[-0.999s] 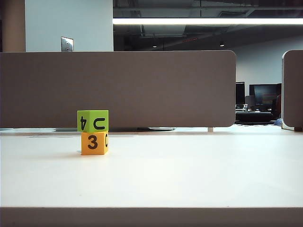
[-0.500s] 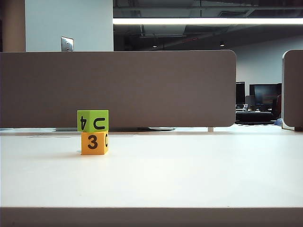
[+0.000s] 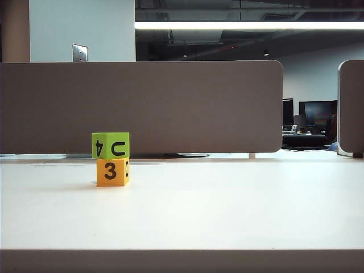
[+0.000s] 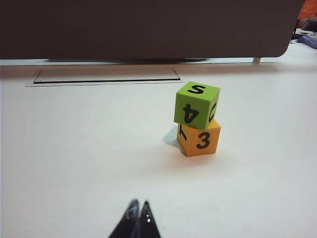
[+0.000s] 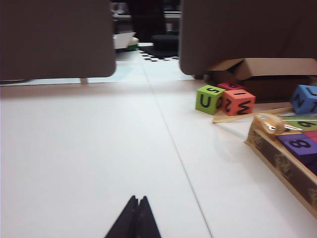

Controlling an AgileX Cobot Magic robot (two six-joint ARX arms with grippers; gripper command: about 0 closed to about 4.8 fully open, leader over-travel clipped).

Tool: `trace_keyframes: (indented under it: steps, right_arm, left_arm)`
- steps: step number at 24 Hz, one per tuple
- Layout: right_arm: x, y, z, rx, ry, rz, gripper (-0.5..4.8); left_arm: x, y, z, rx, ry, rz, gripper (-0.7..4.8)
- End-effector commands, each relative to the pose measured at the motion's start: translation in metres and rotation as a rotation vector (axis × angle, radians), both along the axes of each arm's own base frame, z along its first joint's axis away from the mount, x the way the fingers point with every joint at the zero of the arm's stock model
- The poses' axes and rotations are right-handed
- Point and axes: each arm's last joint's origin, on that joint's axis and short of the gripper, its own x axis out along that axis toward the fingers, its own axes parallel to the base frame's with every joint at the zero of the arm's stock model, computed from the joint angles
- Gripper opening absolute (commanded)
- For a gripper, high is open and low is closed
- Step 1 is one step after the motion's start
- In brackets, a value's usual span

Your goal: Stack the letter block on the right onto the letter block on the left.

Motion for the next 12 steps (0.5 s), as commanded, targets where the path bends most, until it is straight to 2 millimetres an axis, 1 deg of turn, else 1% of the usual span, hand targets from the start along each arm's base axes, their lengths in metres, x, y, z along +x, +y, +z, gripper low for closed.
trace_keyframes:
  steps: [1, 3, 6, 12]
  right_arm:
    - [0.001, 0.003, -0.001, 0.019, -0.008, 0.09, -0.06]
    - [0.002, 0.007, -0.001, 0.014, -0.003, 0.139, -0.06]
    - [0.002, 0.012, -0.002, -0.009, 0.014, 0.188, -0.06]
    - [0.003, 0.017, -0.002, -0.009, 0.009, 0.241, -0.06]
  left_arm:
    - [0.0, 0.002, 0.001, 0.014, -0.001, 0.048, -0.06]
    - [0.0, 0.003, -0.002, 0.028, 0.024, 0.085, -0.06]
    - [0.0, 0.003, -0.002, 0.029, 0.028, 0.081, -0.06]
    - [0.0, 0.003, -0.002, 0.041, 0.025, 0.091, -0.06]
